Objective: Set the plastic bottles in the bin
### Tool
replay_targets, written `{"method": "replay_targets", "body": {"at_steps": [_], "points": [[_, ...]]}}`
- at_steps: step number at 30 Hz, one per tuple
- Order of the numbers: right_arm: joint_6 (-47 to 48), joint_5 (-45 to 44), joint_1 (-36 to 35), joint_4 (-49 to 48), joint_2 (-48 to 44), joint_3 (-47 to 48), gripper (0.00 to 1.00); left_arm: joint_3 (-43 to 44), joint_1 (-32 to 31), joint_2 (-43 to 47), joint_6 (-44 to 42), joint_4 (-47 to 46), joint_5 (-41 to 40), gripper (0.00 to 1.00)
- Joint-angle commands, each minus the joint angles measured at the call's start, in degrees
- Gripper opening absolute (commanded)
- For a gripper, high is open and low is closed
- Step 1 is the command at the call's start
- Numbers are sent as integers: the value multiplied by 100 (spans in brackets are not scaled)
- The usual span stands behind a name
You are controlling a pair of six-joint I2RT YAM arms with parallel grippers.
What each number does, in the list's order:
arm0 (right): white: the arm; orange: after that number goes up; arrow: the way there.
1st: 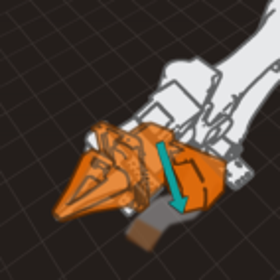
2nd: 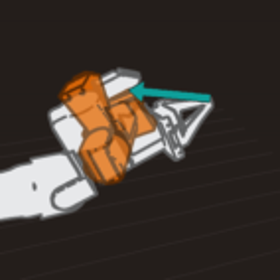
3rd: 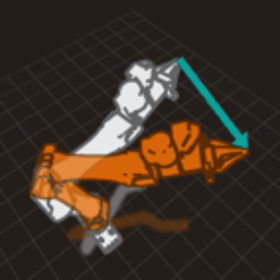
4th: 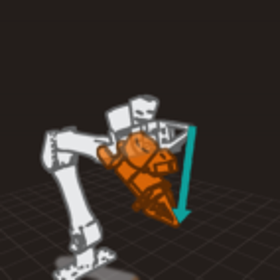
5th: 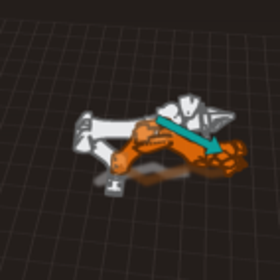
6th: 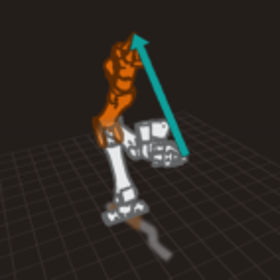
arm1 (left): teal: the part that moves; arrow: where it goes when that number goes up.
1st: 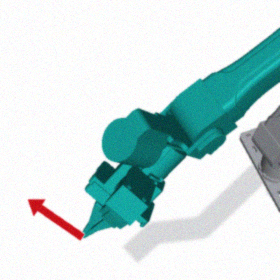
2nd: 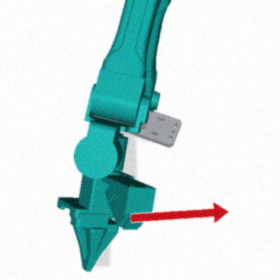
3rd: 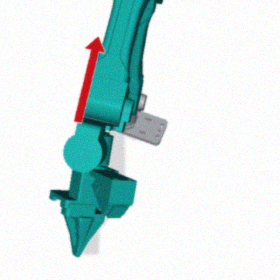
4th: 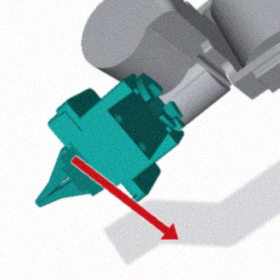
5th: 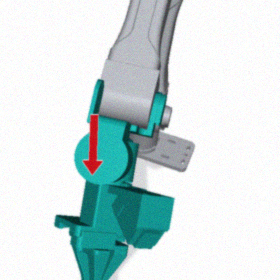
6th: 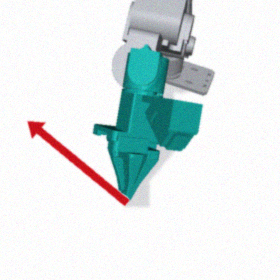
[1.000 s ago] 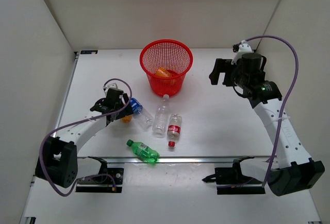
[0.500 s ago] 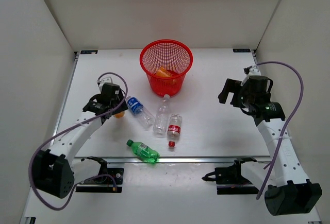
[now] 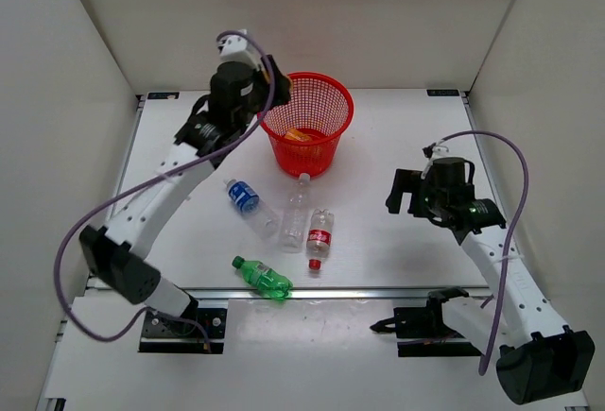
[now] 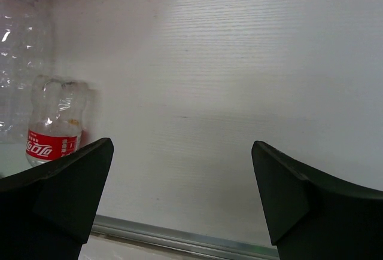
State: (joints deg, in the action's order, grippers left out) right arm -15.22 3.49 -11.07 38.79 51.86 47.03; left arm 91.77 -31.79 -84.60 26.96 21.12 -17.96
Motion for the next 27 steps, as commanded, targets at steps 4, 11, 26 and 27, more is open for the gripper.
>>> {"method": "replay_targets", "body": {"at_steps": [4, 11, 26, 27], "points": [[-270, -190, -737, -609, 97, -167, 98, 1342, -248, -1672, -50, -4, 398, 77], [-306, -936, -1906, -469, 482, -62, 100, 2478, -266, -2219, -191, 779, 575, 99], [-990, -1008, -3840, -1338, 2415, 773, 98, -3206, 286, 2780, 950, 2569, 170, 99], [-1061, -1077, -3937, -1417, 2547, 799, 96, -3418, 444, 3104, 995, 2877, 143, 98]]}}
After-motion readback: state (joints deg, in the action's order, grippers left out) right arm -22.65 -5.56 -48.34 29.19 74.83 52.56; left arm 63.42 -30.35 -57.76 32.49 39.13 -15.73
